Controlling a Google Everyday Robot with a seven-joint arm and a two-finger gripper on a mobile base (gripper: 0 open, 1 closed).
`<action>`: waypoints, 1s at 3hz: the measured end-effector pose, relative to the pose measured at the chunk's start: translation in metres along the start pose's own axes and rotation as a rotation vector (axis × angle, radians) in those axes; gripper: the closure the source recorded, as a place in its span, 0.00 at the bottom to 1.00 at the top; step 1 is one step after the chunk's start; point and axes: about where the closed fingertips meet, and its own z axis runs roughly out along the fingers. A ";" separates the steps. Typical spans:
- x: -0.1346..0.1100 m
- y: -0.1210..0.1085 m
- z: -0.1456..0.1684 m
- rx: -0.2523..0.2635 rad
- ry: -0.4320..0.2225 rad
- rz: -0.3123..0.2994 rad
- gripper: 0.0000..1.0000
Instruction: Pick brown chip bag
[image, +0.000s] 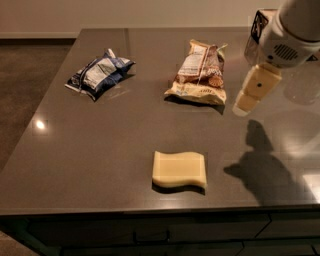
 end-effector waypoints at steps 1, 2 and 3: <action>-0.013 -0.026 0.021 0.022 -0.006 0.126 0.00; -0.025 -0.053 0.043 0.026 -0.029 0.267 0.00; -0.031 -0.084 0.071 0.025 -0.054 0.418 0.00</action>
Offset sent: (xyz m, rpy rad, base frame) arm 0.1195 -0.0054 -0.0245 0.2294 -0.0166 -0.4002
